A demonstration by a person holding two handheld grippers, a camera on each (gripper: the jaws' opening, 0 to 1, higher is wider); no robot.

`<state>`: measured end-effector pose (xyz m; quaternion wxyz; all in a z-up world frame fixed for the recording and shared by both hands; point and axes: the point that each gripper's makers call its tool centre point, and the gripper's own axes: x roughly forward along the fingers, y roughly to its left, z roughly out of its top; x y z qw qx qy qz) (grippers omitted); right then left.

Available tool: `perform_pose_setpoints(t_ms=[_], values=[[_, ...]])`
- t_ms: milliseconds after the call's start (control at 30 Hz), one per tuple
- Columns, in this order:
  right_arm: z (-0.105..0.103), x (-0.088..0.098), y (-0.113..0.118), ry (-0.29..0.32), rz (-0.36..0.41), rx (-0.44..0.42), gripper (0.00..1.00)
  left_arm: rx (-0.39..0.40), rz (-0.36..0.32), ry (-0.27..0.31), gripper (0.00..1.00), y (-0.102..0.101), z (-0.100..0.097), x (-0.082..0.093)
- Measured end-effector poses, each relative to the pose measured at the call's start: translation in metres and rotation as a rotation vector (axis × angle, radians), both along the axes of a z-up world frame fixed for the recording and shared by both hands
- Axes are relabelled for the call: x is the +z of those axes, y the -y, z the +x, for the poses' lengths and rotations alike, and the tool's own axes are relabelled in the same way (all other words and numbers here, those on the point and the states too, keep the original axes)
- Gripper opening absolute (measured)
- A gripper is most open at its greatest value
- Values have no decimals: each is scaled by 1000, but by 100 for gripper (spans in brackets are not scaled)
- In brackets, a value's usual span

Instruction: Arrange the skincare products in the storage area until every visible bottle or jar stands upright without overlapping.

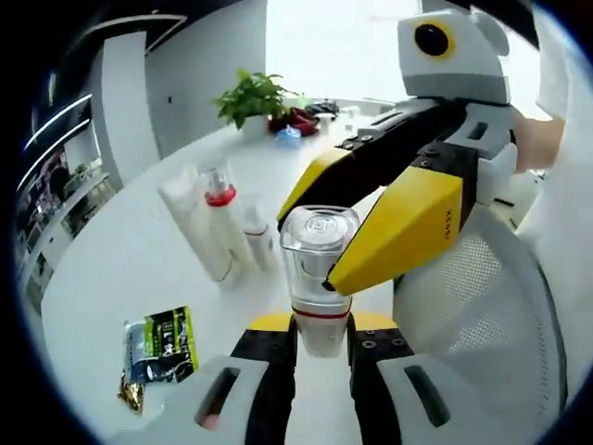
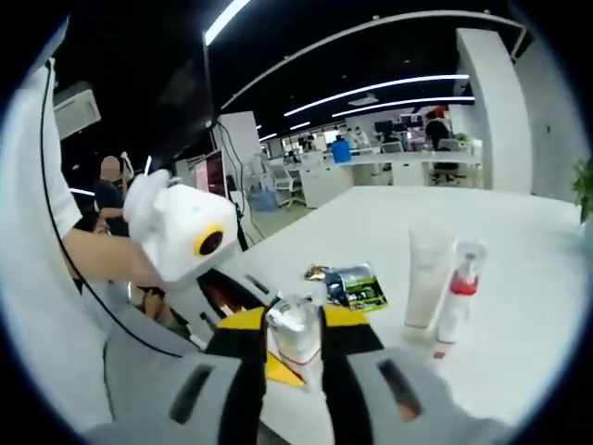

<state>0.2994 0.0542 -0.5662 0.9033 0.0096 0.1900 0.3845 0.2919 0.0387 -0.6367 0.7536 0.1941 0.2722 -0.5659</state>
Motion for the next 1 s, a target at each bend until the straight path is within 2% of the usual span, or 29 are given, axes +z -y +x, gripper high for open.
perform_pose_setpoints(t_ms=[67, 467, 1000], values=[[2, -8, 1, -8, -23, -8, 21, -7, 24, 2, 17, 0, 3, -9], [12, -47, 10, -58, -70, -36, 21, -42, 51, -19, 17, 9, 12, -48], [23, -65, 18, -70, -104, -59, 22, -56, 62, -22, 17, 20, 24, -68]])
